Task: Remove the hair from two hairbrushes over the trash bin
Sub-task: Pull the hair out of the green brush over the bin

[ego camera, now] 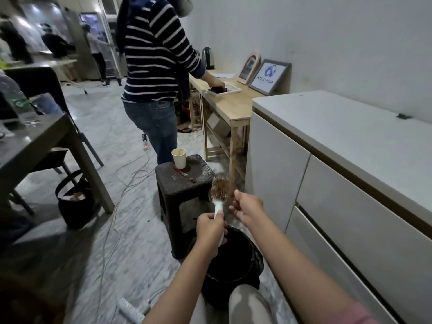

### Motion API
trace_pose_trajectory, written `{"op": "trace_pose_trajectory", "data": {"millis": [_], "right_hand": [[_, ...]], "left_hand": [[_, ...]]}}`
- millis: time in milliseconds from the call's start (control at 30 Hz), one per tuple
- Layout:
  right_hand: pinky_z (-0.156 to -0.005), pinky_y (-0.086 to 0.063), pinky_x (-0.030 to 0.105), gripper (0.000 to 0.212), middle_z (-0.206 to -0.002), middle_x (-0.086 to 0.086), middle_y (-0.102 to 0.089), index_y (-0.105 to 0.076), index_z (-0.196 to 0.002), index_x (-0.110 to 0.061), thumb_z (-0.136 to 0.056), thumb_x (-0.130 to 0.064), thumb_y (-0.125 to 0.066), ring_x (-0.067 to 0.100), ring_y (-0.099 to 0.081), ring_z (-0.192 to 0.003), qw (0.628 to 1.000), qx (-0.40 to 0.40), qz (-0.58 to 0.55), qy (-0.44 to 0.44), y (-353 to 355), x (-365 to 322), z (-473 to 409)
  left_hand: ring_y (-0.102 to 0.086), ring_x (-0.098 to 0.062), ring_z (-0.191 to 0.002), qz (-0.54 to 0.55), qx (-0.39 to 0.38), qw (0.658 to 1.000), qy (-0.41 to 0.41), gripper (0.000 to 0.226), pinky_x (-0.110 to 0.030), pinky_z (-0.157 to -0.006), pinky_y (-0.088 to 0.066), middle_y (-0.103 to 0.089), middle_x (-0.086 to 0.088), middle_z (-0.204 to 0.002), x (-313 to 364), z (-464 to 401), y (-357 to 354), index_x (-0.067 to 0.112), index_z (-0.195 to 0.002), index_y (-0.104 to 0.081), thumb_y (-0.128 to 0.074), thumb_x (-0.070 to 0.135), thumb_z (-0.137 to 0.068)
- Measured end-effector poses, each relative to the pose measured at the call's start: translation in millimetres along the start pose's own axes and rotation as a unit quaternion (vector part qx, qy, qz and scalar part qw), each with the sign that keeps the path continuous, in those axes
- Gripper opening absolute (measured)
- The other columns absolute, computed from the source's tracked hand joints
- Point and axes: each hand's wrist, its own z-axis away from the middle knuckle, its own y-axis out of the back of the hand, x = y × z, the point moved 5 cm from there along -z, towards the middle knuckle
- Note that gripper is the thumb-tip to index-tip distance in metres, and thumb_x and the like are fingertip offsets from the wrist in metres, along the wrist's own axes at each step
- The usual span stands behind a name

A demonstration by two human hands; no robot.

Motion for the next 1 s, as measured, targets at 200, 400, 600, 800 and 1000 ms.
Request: {"op": "trace_pose_trajectory", "data": {"millis": [200,400,600,800,1000], "right_hand": [[-0.053,-0.046,0.026,0.02,-0.061,0.005,-0.047,-0.054,-0.073,-0.005,-0.093,-0.005,-0.056,0.013,-0.044,-0.055,1.0,-0.002,-0.004,0.007,4,-6,7],[-0.048,-0.043,0.028,0.019,-0.063,0.008,-0.047,-0.054,-0.073,-0.003,-0.092,-0.003,-0.057,0.014,-0.043,-0.055,1.0,0.008,-0.006,0.01,10,-8,8],[-0.05,-0.044,0.029,0.021,-0.063,0.008,-0.046,-0.052,-0.071,-0.003,-0.092,-0.001,-0.056,0.015,-0.043,-0.056,1.0,0.0,-0.011,0.011,10,-9,11],[-0.05,-0.045,0.029,0.02,-0.064,0.009,-0.047,-0.053,-0.071,-0.002,-0.091,0.0,-0.056,0.015,-0.044,-0.057,1.0,-0.01,-0.022,0.004,10,-9,15],[-0.042,-0.046,0.025,0.023,-0.064,0.009,-0.046,-0.051,-0.069,-0.003,-0.091,0.001,-0.055,0.014,-0.042,-0.054,0.999,-0.008,-0.044,0.016,15,-9,25]], "left_hand": [[-0.048,-0.017,-0.049,0.02,0.02,1.0,0.007,0.037,-0.024,-0.045,-0.044,-0.053,-0.008,-0.061,6,4,-8,0.005,-0.068,-0.056,-0.05,0.025,-0.098],[-0.047,-0.017,-0.048,0.047,0.037,0.997,0.038,0.036,-0.023,-0.045,-0.046,-0.052,-0.008,-0.06,8,-1,-6,0.004,-0.067,-0.057,-0.053,0.023,-0.097],[-0.047,-0.016,-0.047,0.061,0.047,0.996,0.038,0.033,-0.024,-0.046,-0.045,-0.052,-0.008,-0.061,17,-6,-1,0.004,-0.069,-0.056,-0.053,0.02,-0.097],[-0.05,-0.017,-0.05,0.056,0.07,0.995,0.048,0.034,-0.026,-0.047,-0.049,-0.056,-0.008,-0.064,20,-20,7,0.003,-0.067,-0.058,-0.056,0.021,-0.096],[-0.05,-0.018,-0.05,0.086,0.096,0.989,0.074,0.026,-0.023,-0.039,-0.044,-0.055,-0.01,-0.066,15,-30,10,-0.002,-0.079,-0.06,-0.057,0.019,-0.094]]}}
